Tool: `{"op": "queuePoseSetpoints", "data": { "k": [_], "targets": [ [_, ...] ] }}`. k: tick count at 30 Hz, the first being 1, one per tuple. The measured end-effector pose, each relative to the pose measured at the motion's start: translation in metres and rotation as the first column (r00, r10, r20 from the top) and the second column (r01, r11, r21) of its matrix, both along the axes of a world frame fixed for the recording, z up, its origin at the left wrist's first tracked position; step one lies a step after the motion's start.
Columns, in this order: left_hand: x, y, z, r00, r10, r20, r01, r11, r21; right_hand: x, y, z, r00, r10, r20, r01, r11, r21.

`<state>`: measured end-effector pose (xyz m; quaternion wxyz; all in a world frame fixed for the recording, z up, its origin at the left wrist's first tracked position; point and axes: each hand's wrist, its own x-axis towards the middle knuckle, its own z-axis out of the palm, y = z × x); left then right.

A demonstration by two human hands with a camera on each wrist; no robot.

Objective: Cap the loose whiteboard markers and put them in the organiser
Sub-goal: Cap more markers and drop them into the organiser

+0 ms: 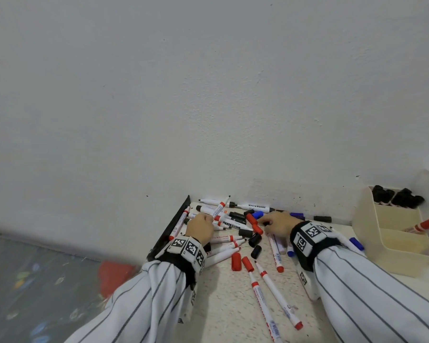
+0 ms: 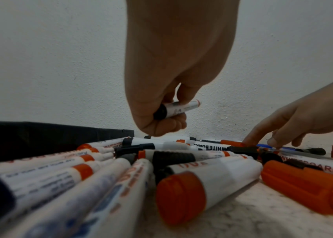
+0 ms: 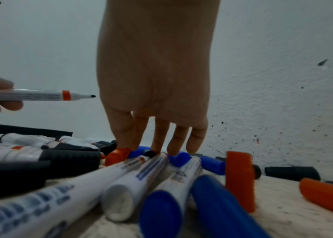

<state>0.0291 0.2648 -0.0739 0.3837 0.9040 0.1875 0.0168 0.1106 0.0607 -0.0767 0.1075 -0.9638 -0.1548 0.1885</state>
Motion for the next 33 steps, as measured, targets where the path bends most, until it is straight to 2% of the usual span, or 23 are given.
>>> {"op": "queuePoseSetpoints", "data": {
  "k": [4,7,10,12,15,17,21,26,30,33],
  "targets": [
    [0.004,0.003,-0.003,1.0,-0.024,-0.009,0.024,1.0,-0.001,0.003,0.006,-0.003,1.0,0.013,0.025,-0.008,0.983,-0.185],
    [0.005,0.002,-0.006,0.999,-0.039,-0.011,0.039,0.999,0.014,0.003,0.01,-0.004,1.0,0.005,-0.007,-0.006,0.977,-0.213],
    [0.006,0.0,-0.007,0.998,-0.063,-0.019,0.063,0.998,0.016,0.002,0.011,-0.002,0.997,-0.066,0.049,0.07,0.993,-0.098],
    [0.005,-0.002,-0.007,0.996,-0.085,-0.012,0.086,0.996,0.018,0.001,0.009,0.0,0.98,-0.165,0.113,0.151,0.981,0.122],
    [0.003,-0.006,-0.007,0.989,-0.146,0.018,0.145,0.989,0.028,-0.001,0.0,0.012,0.92,-0.314,0.235,0.196,0.886,0.419],
    [0.001,-0.01,-0.005,0.985,-0.161,0.062,0.16,0.987,0.033,-0.006,-0.005,0.022,0.913,-0.338,0.228,0.183,0.839,0.513],
    [-0.002,-0.02,-0.002,0.975,-0.183,0.128,0.183,0.983,0.015,-0.02,-0.015,0.038,0.952,-0.248,0.18,0.12,0.843,0.525],
    [-0.012,-0.04,0.004,0.954,-0.229,0.191,0.238,0.971,-0.023,-0.038,-0.025,0.044,0.959,-0.205,0.195,0.069,0.836,0.544],
    [-0.019,-0.057,0.008,0.939,-0.26,0.224,0.286,0.954,-0.09,-0.052,-0.035,0.044,0.959,-0.198,0.203,0.061,0.843,0.535],
    [-0.023,-0.068,0.009,0.927,-0.313,0.207,0.339,0.935,-0.103,-0.065,-0.045,0.044,0.973,-0.183,0.143,0.076,0.832,0.549]
  ]
}}
